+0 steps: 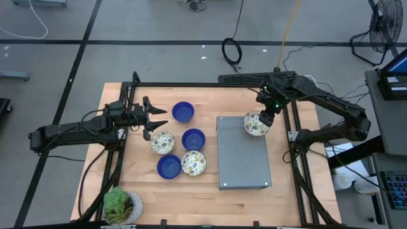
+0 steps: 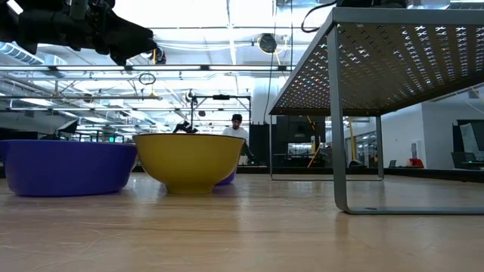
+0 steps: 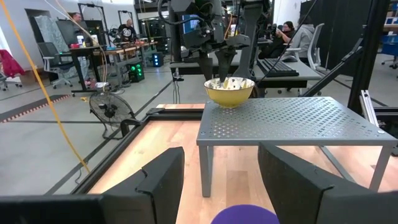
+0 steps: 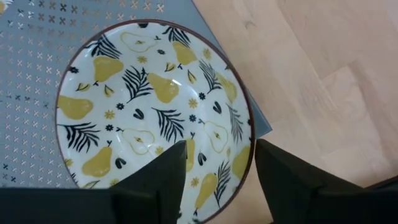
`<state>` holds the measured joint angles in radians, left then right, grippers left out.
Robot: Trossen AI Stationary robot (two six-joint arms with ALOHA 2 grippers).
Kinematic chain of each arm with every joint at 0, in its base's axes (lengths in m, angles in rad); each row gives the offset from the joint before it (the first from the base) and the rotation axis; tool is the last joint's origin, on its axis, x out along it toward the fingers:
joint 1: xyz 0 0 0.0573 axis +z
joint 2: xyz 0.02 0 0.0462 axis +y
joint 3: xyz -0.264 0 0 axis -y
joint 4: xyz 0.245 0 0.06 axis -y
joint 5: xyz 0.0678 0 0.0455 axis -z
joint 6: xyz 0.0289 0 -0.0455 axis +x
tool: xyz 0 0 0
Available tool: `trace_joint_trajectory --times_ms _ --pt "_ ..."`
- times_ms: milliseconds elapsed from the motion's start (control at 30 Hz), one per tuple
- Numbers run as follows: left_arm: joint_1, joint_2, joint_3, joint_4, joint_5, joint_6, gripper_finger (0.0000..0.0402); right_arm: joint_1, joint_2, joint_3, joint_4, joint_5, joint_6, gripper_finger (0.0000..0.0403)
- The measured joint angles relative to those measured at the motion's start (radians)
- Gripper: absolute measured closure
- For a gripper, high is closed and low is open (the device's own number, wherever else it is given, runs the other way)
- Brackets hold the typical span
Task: Pick & Place Mini bowls
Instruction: Put the top left yellow bowl on the shelf, then stack the left yellow bowl on the yellow bowl on the shelf
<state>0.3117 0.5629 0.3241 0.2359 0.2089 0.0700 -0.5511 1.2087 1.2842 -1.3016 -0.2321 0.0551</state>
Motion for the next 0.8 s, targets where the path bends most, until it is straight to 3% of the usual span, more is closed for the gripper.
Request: trace_joint_trajectory --times_ms 200,433,800 --pt "0.0 0.0 0.0 0.0 0.0 0.0 0.0192 -0.031 -0.049 0.0 -0.027 0.007 -0.003 0.0222" --pt "0.0 0.0 0.0 0.0 0.0 0.0 0.0192 -0.069 -0.132 0.001 -0.069 0.106 -0.019 0.0222" --pt "0.0 0.0 0.0 0.0 0.0 0.0 0.0192 -0.075 -0.306 0.001 0.002 0.065 0.004 0.0222"
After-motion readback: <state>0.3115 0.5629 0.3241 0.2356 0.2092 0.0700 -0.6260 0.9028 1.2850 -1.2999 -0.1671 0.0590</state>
